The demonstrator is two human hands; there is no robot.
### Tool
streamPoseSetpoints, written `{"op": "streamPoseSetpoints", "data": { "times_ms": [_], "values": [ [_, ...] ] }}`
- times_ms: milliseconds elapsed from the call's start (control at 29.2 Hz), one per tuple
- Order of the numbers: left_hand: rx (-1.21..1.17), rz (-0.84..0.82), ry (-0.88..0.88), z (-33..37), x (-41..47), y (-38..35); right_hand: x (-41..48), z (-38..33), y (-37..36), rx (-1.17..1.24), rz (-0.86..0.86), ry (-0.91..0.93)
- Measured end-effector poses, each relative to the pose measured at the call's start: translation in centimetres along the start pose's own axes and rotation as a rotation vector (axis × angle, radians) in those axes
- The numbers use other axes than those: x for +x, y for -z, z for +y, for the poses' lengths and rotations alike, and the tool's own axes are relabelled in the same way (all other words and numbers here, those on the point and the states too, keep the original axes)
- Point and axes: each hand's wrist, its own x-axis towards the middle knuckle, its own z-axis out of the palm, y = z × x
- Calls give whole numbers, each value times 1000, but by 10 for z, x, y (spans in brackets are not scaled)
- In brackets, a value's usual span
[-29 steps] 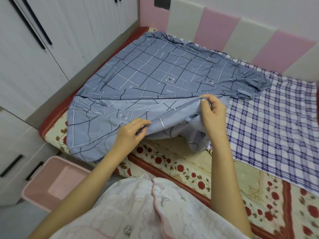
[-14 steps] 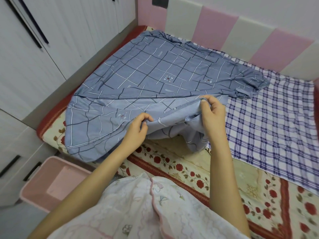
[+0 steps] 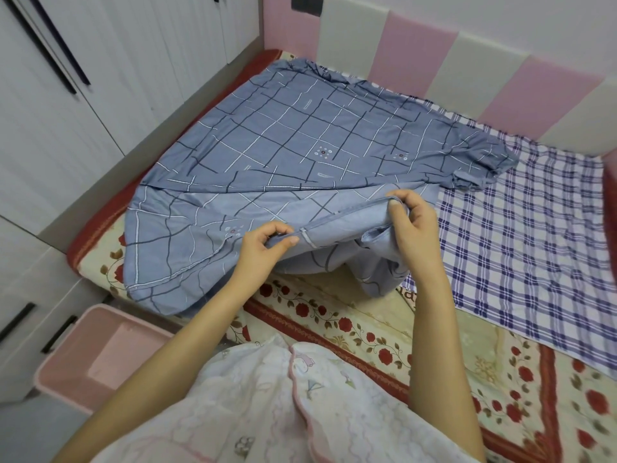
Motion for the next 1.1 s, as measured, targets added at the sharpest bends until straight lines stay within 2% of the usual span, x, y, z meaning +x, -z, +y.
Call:
{"op": "streamPoseSetpoints", "data": {
  "times_ms": [206,411,514,617,720,823,960,1028,1063,1097],
  "values": [
    [13,170,-28,13,0,8,-3,9,7,-105,-47,7],
    [28,164,-38,18,5,15,0,9,2,-127,7,36],
    [70,156,-31,16,7,18,4,7,-1,-133,-8,-25],
    [96,155,-40,20,10,20,6,5,-3,-162,-10,-11],
    [258,92,-125,21,13,23,6,1,-6,-47,26,5],
    [436,1,-234,7,14,25,7,-7,-7,174,80,-71],
    [506,60,-140,-14,15,26,9,-16,-6,454,152,-204],
    [456,100,-79,-18,15,30,12,-18,-2,656,265,-264],
    [431,114,-59,-17,16,32,14,-15,0,691,352,-279],
    [413,122,-36,-15,18,34,16,-13,2,625,438,-269]
  ]
}}
